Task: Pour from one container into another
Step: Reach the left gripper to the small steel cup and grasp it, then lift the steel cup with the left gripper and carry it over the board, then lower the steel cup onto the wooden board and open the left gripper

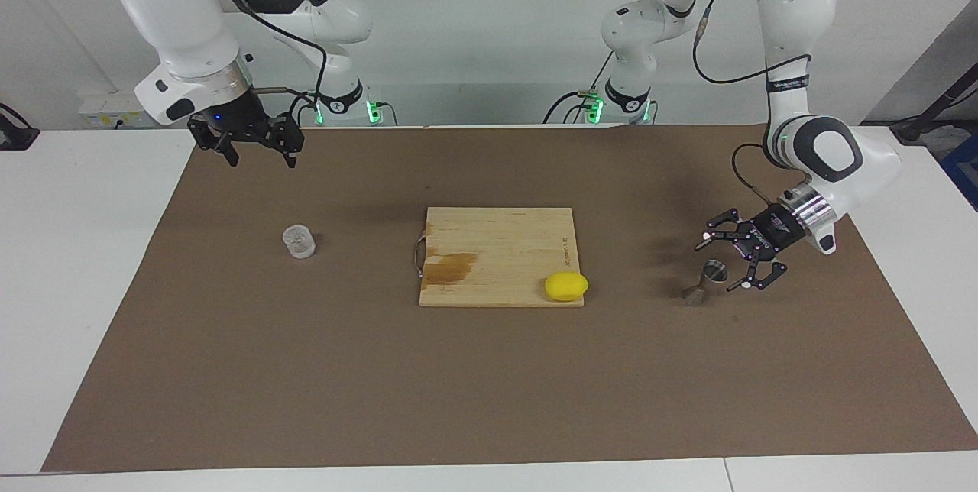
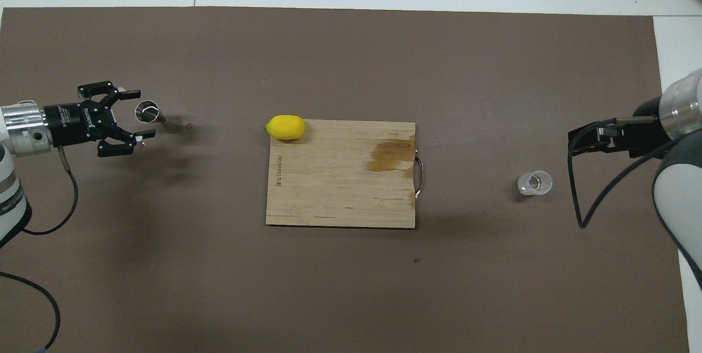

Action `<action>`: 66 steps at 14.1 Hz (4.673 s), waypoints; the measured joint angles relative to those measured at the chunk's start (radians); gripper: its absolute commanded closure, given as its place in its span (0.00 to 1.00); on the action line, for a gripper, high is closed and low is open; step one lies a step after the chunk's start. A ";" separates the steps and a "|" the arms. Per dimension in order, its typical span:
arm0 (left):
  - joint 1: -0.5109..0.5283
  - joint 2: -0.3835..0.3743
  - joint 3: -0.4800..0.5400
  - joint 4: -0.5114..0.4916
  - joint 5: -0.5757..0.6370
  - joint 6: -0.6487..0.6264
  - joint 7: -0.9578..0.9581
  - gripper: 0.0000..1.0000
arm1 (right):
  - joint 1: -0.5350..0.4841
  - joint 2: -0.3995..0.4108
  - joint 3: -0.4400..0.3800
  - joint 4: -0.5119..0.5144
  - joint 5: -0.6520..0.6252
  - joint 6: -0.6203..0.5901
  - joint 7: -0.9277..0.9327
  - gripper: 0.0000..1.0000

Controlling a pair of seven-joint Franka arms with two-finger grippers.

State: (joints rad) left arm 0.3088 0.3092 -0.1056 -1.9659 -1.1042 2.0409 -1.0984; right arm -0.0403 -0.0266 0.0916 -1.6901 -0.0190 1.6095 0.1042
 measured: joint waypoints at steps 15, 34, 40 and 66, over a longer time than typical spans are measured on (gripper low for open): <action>0.000 0.000 -0.001 -0.003 0.000 0.001 0.002 1.00 | 0.000 -0.001 0.000 -0.001 0.000 0.000 0.000 0.01; -0.533 -0.007 -0.024 0.130 -0.250 0.252 -0.165 1.00 | 0.000 -0.001 0.000 -0.001 0.000 0.000 0.000 0.01; -0.815 0.007 -0.025 0.120 -0.282 0.553 -0.261 1.00 | 0.000 -0.001 0.000 -0.002 0.000 0.000 0.000 0.01; -0.969 0.033 -0.022 0.050 -0.293 0.760 -0.333 0.21 | 0.000 -0.004 0.000 -0.011 0.000 0.000 0.000 0.01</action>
State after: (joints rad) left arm -0.6604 0.3421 -0.1280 -1.9160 -1.3967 2.8010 -1.4311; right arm -0.0403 -0.0311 0.0916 -1.7013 -0.0190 1.6095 0.1042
